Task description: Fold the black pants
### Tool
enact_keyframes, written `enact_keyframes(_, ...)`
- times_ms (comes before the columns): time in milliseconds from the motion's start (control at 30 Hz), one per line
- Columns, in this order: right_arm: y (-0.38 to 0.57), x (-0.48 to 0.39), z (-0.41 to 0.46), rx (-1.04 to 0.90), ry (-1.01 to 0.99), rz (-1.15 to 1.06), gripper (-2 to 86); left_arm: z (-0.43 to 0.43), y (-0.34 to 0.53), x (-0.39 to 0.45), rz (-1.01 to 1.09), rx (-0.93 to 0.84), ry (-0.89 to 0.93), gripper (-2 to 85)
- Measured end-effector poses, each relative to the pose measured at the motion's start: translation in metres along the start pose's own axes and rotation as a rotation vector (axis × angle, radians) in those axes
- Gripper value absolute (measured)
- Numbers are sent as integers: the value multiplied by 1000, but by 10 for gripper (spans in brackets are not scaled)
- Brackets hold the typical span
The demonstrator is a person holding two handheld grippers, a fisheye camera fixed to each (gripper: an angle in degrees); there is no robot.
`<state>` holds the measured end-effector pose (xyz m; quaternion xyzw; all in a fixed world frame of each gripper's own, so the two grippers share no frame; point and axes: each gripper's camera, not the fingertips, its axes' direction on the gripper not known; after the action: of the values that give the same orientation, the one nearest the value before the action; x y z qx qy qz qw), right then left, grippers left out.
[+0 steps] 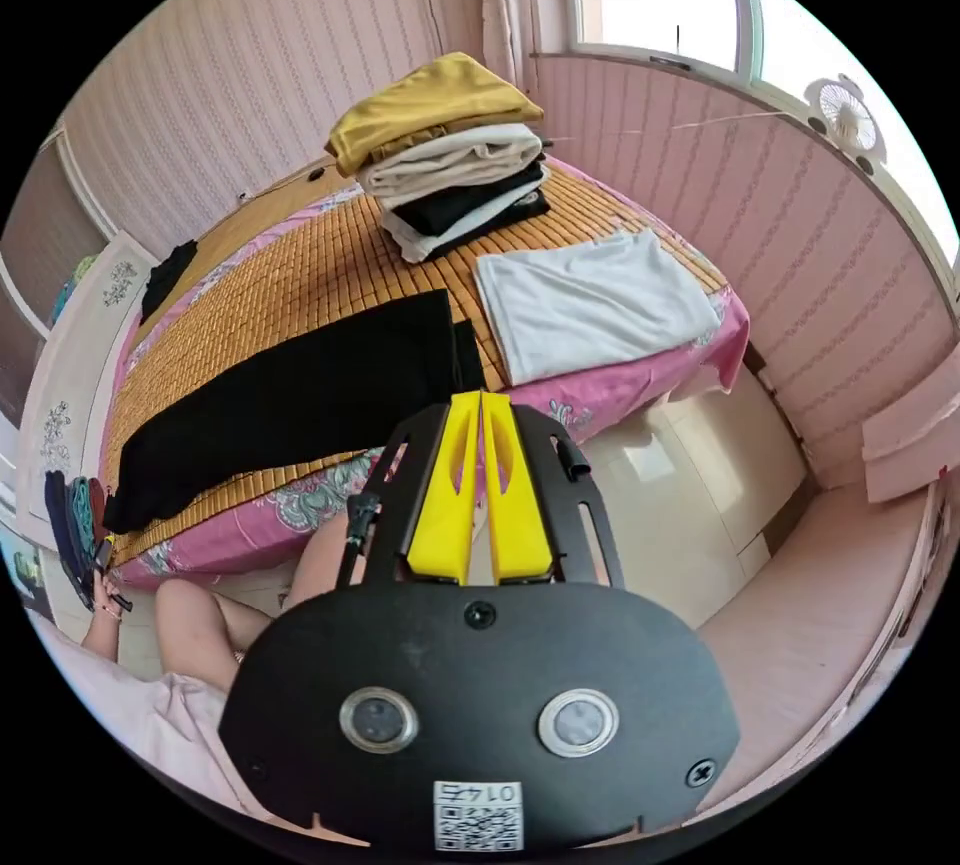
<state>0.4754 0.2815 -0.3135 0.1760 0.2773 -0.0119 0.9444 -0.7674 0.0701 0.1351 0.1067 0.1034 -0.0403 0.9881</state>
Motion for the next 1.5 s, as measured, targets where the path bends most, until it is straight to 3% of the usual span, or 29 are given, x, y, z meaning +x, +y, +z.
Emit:
enact_keyframes(133, 12, -22, 23, -149, 20, 2, -4, -15, 33, -53, -225, 39, 54, -5)
enact_keyframes(267, -23, -91, 31, -178, 14, -183, 14, -23, 34, -61, -206, 14, 66, 39)
enact_keyframes(400, -72, -226, 47, -185, -58, -498, 58, -16, 30, -61, -214, -33, 91, 85)
enact_keyframes(500, -90, -350, 61, -190, -178, -722, 74, -12, 32, -64, -250, 27, 79, 103)
enact_keyframes(633, -86, -533, 71, -200, -319, -1013, 82, 3, 38, -82, -392, 59, -75, 116)
enact_keyframes(800, -57, -717, 75, -201, -355, -1303, 88, 17, 42, -96, -476, 108, -139, 120)
enact_keyframes(1033, -11, -930, 111, -187, -293, -1573, 113, 45, 30, -106, -416, 7, -30, 126)
enact_keyframes(1200, 13, -1015, 159, -242, -193, -1647, 93, 55, 36, -125, -402, 5, 82, 106)
enact_keyframes(1233, 11, -1025, 158, -278, -280, -1628, 63, 54, 37, -126, -390, 4, 94, 97)
enact_keyframes(1433, 7, -1066, 144, -313, -323, -1668, 9, 45, 25, -106, -247, -58, -27, 36)
enact_keyframes(1500, 3, -1082, 127, -265, -337, -1706, 7, 29, 19, -99, -216, 34, 23, 23)
